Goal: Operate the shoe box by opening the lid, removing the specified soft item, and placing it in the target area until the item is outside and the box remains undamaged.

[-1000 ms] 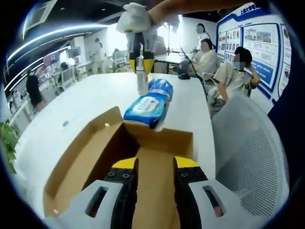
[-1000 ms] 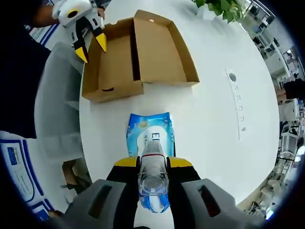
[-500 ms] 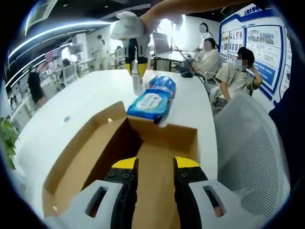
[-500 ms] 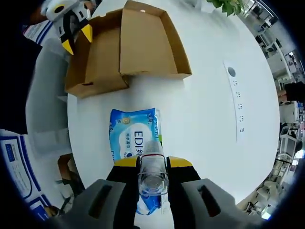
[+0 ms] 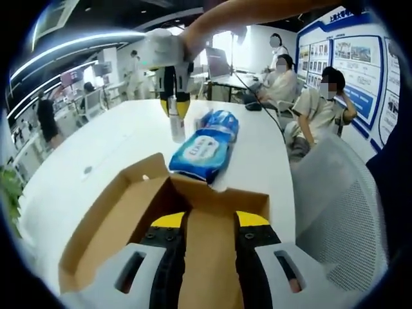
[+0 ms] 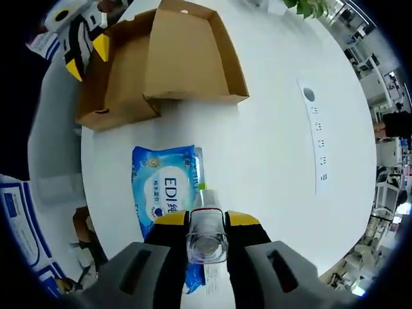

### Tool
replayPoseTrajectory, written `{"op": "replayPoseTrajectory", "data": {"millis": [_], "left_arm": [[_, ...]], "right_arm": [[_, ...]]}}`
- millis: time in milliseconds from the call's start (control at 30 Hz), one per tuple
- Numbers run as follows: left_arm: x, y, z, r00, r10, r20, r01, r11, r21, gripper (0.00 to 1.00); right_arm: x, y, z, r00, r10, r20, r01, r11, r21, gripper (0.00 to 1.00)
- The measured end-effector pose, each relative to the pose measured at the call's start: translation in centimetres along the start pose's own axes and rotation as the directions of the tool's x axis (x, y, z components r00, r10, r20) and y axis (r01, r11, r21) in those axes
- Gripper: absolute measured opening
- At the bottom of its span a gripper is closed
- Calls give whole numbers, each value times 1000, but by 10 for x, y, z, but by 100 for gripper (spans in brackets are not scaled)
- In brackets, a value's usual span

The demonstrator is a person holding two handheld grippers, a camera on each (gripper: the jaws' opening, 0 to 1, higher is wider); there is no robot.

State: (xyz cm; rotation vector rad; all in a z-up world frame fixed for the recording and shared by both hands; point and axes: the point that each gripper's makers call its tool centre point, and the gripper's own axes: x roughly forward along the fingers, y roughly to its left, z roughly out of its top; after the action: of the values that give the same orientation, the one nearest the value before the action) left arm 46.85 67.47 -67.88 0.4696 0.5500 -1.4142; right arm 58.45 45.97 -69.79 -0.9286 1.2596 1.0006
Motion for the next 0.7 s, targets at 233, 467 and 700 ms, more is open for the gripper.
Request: {"op": "replayPoseTrajectory", "data": {"millis": [233,467,700], "left_arm": [[6,0,2,1000,-2,-7,2,1000,-1,27],[10,1,6,1000,-5,-3,5,1000,-4,27],[13,5,7,1000,-6,-3,6,1000,-9,27]], "right_arm": [[12,-5,-7,1000,2,-14,-2,1000,-9,19],[20,-7,-11,1000,3,-13,-3,1000,-13,19],[24,-3,-12,1000,-4,-12,4,1000,-15,19]]}}
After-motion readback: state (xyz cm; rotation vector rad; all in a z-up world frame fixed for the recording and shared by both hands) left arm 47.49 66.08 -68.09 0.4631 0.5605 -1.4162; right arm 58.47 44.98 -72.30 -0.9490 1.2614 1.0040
